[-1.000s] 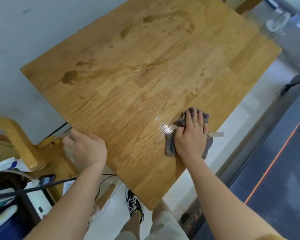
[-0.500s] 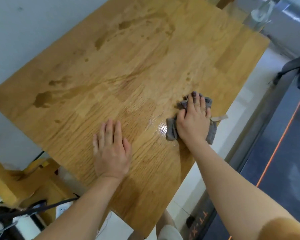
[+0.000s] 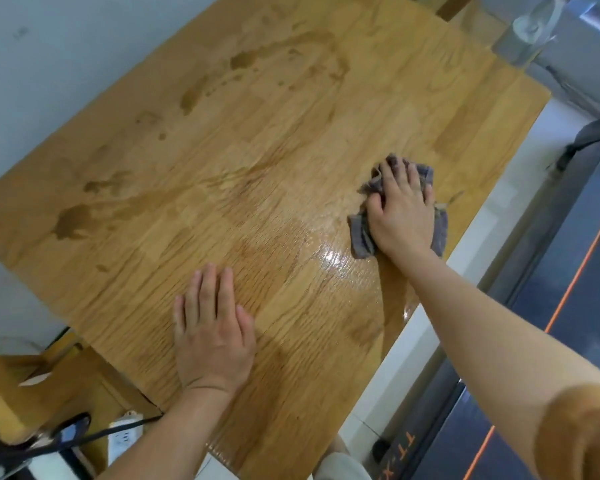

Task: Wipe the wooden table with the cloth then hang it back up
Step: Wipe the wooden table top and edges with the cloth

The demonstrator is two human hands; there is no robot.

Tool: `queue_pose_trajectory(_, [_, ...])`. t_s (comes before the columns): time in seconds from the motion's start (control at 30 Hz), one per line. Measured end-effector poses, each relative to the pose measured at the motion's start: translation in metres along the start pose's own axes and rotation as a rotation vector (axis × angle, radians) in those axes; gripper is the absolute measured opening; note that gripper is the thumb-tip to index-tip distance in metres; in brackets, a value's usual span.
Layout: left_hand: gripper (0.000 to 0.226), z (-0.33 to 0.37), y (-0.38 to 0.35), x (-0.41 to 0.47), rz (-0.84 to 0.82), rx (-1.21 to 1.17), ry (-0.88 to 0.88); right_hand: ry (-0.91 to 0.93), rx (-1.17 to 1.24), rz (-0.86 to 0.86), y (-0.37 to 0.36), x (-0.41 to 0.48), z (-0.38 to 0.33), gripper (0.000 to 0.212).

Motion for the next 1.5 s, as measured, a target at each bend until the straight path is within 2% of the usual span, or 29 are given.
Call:
queue_pose_trajectory(0.07, [0.056,0.0,-0.002,0.0,0.002,-0.002,0.009,-0.013,0.033,-0.01,-0.015,0.006,-0.024,0.059])
queue_pose_trajectory(0.1, [0.056,0.0,-0.002,-0.001,0.007,-0.001,0.013,0.063,0.037,-0.043,-0.026,-0.006,-0.042,0.058])
queue_pose_trajectory(0.2, [0.056,0.002,0.0,-0.004,0.033,-0.007,0.026,0.488,0.024,-0.267,-0.05,-0.075,-0.08,0.056])
queue_pose_trajectory(0.27, [0.056,0.003,0.002,-0.003,0.061,-0.012,0.028,0.689,-0.012,-0.383,-0.041,-0.086,-0.066,0.056])
queue_pose_trajectory(0.3, [0.056,0.002,0.002,-0.002,0.07,-0.011,0.029,0.681,-0.028,-0.36,-0.031,-0.068,-0.047,0.057])
queue_pose_trajectory(0.33, [0.055,0.001,0.002,-0.001,0.073,-0.011,0.029,0.579,-0.035,-0.303,-0.02,-0.042,-0.028,0.058])
queue_pose_trajectory(0.43, [0.056,0.001,0.001,-0.001,0.06,-0.006,0.033,0.147,0.006,-0.067,0.007,0.028,0.005,0.059])
queue_pose_trajectory(0.5, [0.056,0.001,0.0,0.001,0.049,-0.003,0.035,0.094,0.01,-0.025,-0.008,0.025,-0.022,0.059])
queue_pose_trajectory(0.53, [0.056,0.001,-0.001,0.0,0.04,-0.003,0.034,0.153,0.012,-0.053,-0.022,0.009,-0.042,0.059])
queue_pose_trajectory(0.63, [0.055,0.002,-0.002,-0.001,0.039,-0.004,0.021,0.492,0.044,-0.226,-0.058,-0.078,-0.097,0.056])
queue_pose_trajectory(0.7, [0.055,0.002,-0.001,-0.002,0.043,-0.011,0.009,0.702,0.057,-0.373,-0.065,-0.127,-0.101,0.055])
queue_pose_trajectory(0.77, [0.055,0.001,0.0,-0.002,0.044,-0.014,0.013,0.806,0.09,-0.456,-0.055,-0.13,-0.084,0.054])
queue_pose_trajectory(0.83, [0.055,0.002,-0.001,-0.002,0.041,-0.019,0.013,0.732,0.119,-0.354,-0.039,-0.094,-0.059,0.053])
queue_pose_trajectory(0.97, [0.055,-0.002,-0.004,-0.001,0.032,-0.041,0.009,0.222,0.025,-0.05,-0.021,-0.033,-0.04,0.057])
queue_pose_trajectory(1.03, [0.057,-0.003,-0.005,0.0,0.025,-0.078,0.005,0.124,0.02,-0.019,-0.038,-0.047,-0.063,0.057])
queue_pose_trajectory(1.1, [0.055,0.0,-0.004,0.0,0.039,-0.163,-0.007,0.253,0.025,-0.068,-0.064,-0.086,-0.101,0.058])
queue_pose_trajectory(1.17, [0.048,-0.005,0.001,0.0,0.065,-0.296,0.001,0.45,0.029,-0.199,-0.083,-0.133,-0.13,0.057])
queue_pose_trajectory(1.23, [0.037,-0.022,0.003,-0.003,0.07,-0.378,0.036,0.687,0.004,-0.381,-0.084,-0.167,-0.125,0.056])
queue_pose_trajectory(1.3, [0.028,-0.055,0.006,-0.009,0.069,-0.336,0.139,0.873,-0.044,-0.496,-0.069,-0.173,-0.099,0.058])
queue_pose_trajectory(1.33, [0.032,-0.074,0.006,-0.013,0.06,-0.311,0.217,0.841,-0.05,-0.487,-0.06,-0.163,-0.086,0.058])
queue_pose_trajectory(1.4, [0.041,-0.107,0.007,-0.019,0.059,-0.311,0.369,0.532,-0.027,-0.332,-0.047,-0.131,-0.07,0.059])
queue_pose_trajectory(1.47, [0.045,-0.138,0.006,-0.025,0.091,-0.397,0.55,0.26,-0.027,-0.163,-0.054,-0.122,-0.082,0.062])
queue_pose_trajectory(1.5, [0.049,-0.153,0.003,-0.026,0.095,-0.465,0.635,0.222,-0.036,-0.147,-0.065,-0.129,-0.1,0.064])
Point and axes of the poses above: each hand's wrist, its own x-axis towards the middle knuckle, its own y-axis out of the back of the hand, z = x × y, the point moved 8 cm from there along x, towards the middle knuckle, and after that the axes turned 13 degrees about x, right-handed, at the moved point
